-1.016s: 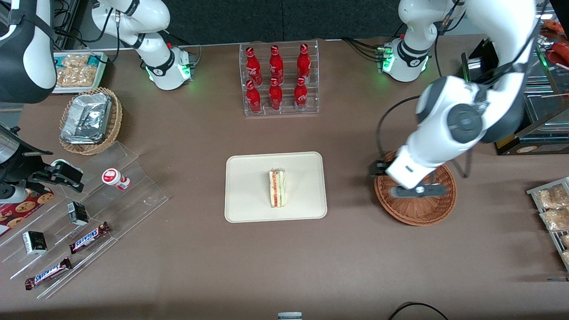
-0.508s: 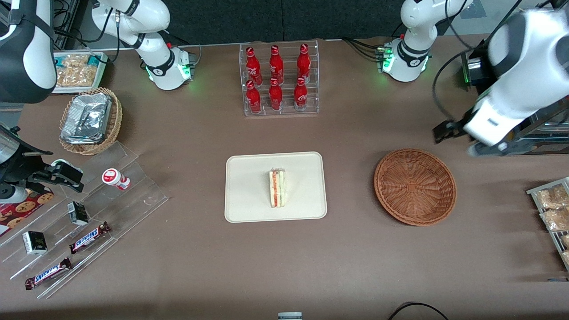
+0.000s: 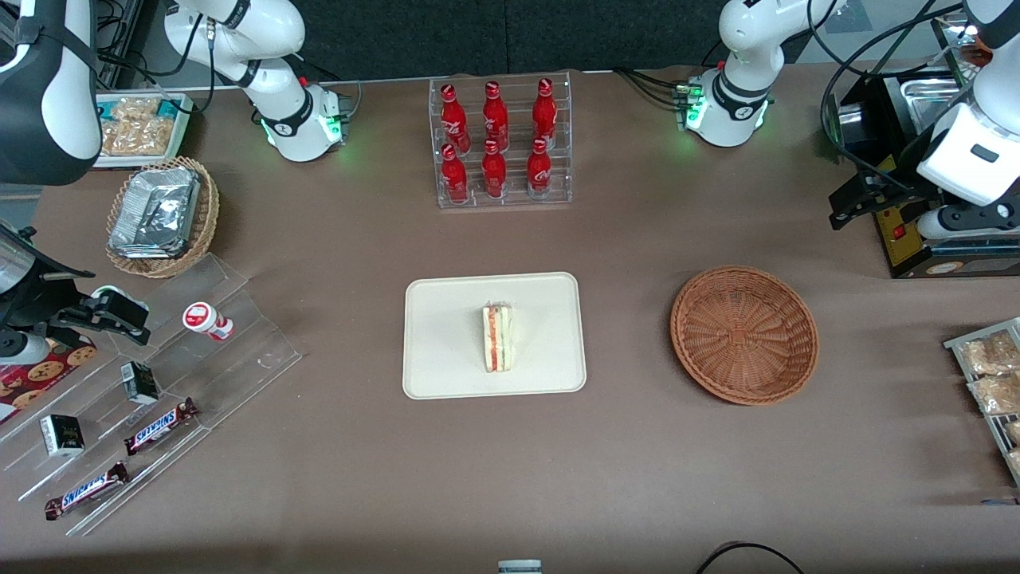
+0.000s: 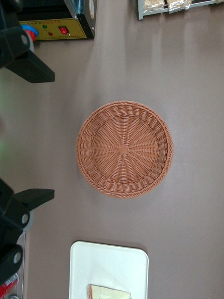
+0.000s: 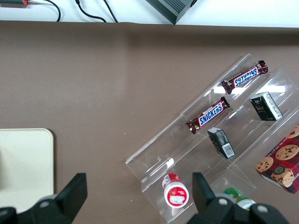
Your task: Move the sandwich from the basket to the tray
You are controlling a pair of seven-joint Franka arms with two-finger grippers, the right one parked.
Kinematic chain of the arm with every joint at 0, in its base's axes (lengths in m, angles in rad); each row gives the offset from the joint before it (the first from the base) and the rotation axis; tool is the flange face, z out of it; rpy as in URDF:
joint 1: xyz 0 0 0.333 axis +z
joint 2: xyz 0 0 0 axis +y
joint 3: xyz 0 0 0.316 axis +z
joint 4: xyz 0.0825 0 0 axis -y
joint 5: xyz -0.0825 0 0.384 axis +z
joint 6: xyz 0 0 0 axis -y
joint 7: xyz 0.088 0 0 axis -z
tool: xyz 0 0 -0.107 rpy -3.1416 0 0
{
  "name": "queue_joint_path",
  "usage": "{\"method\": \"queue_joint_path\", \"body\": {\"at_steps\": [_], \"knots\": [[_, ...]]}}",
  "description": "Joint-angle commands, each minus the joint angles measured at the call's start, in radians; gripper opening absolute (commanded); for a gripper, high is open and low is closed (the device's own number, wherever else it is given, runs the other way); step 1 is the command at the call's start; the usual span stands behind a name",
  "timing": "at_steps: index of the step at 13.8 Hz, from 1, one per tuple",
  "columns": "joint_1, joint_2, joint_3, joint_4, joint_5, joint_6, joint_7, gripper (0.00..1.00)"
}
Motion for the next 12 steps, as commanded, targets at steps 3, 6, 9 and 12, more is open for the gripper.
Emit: {"method": "queue_joint_path", "body": {"at_steps": [3,6,9,12], "knots": [[-0.042,0.025,-0.006,0.038,0.020,-0.029,-0.008,1.00],[-0.256,0.034,0.202,0.037,0.046,-0.029,-0.028,1.00],[-0.439,0.036,0.389,0.038,0.046,-0.028,-0.023,1.00],[-0.475,0.036,0.433,0.037,0.046,-0.028,-0.023,1.00]]}}
